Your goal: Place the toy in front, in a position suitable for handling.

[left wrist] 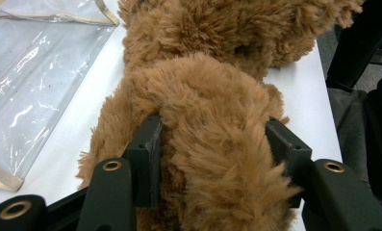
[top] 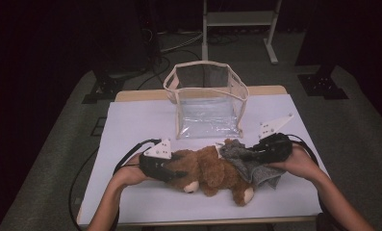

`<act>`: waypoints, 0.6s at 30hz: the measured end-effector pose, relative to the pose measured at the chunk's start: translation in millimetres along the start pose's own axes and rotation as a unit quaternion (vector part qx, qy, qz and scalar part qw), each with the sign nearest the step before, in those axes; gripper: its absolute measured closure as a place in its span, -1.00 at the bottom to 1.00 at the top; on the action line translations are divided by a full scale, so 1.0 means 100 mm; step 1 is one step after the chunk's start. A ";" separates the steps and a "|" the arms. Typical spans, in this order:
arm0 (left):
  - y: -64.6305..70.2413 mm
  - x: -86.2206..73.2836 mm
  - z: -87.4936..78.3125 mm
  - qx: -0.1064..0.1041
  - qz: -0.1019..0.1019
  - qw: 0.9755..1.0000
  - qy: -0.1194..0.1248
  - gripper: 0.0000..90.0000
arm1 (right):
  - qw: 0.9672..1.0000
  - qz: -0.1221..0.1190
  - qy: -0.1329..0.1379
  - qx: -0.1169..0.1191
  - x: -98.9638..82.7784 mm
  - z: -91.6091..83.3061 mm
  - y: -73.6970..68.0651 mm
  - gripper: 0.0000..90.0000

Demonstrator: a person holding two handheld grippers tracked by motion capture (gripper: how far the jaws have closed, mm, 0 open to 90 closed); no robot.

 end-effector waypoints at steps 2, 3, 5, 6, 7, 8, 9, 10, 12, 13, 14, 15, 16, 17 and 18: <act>0.00 0.00 0.00 0.000 0.001 1.000 -0.002 0.06 | 1.000 0.005 0.001 0.000 -0.05 -0.03 0.01 0.74; 0.00 0.00 0.00 -0.001 0.001 1.000 -0.002 0.06 | 1.000 0.018 0.002 -0.005 -0.17 -0.10 0.04 0.74; 0.01 0.01 0.01 0.000 0.001 1.000 -0.003 0.06 | 1.000 0.020 0.000 -0.008 -0.20 -0.13 0.06 0.74; 0.01 0.01 0.01 0.001 0.003 1.000 -0.004 0.06 | 1.000 0.023 -0.001 -0.014 -0.25 -0.17 0.07 0.74; 0.01 0.01 0.01 0.001 0.004 1.000 -0.005 0.06 | 0.999 0.028 -0.003 -0.020 -0.29 -0.23 0.09 0.74; 0.01 0.01 0.01 0.002 0.004 1.000 -0.007 0.06 | 0.999 0.032 -0.002 -0.030 -0.32 -0.33 0.11 0.74; 0.01 0.01 0.01 0.002 0.004 1.000 -0.007 0.06 | 0.999 0.032 -0.002 -0.030 -0.32 -0.33 0.11 0.74; 0.00 0.02 0.01 0.002 0.005 1.000 -0.009 0.06 | 0.999 0.030 -0.002 -0.041 -0.33 -0.43 0.13 0.74; 0.00 0.02 0.01 0.002 0.004 1.000 -0.009 0.06 | 0.998 0.028 0.000 -0.052 -0.30 -0.53 0.16 0.74; 0.00 0.02 0.01 0.002 0.004 1.000 -0.009 0.06 | 0.998 0.028 0.000 -0.052 -0.30 -0.53 0.16 0.74; 0.00 0.02 0.01 0.002 0.004 1.000 -0.009 0.06 | 0.998 0.026 0.000 -0.058 -0.28 -0.58 0.17 0.74; 0.00 0.02 0.01 0.001 0.003 1.000 -0.009 0.06 | 0.998 0.022 -0.002 -0.065 -0.26 -0.61 0.18 0.74; 0.00 0.02 0.01 0.001 0.004 1.000 -0.009 0.06 | 0.997 0.021 -0.001 -0.069 -0.23 -0.65 0.19 0.74; -0.01 0.02 0.01 0.001 0.004 1.000 -0.009 0.05 | 0.998 0.020 0.001 -0.067 -0.20 -0.66 0.19 0.74; 0.00 0.02 0.01 0.001 0.004 1.000 -0.009 0.06 | 0.998 0.017 0.001 -0.066 -0.18 -0.65 0.18 0.74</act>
Point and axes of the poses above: each handheld gripper's, and its own axes: z roughly forward along the jaws, x roughly out of its top, y roughly to its right, the point moved 6 cm from there along z, roughly forward along the jaws, and after that the axes turned 4 degrees about -x, right-handed, at the moved point
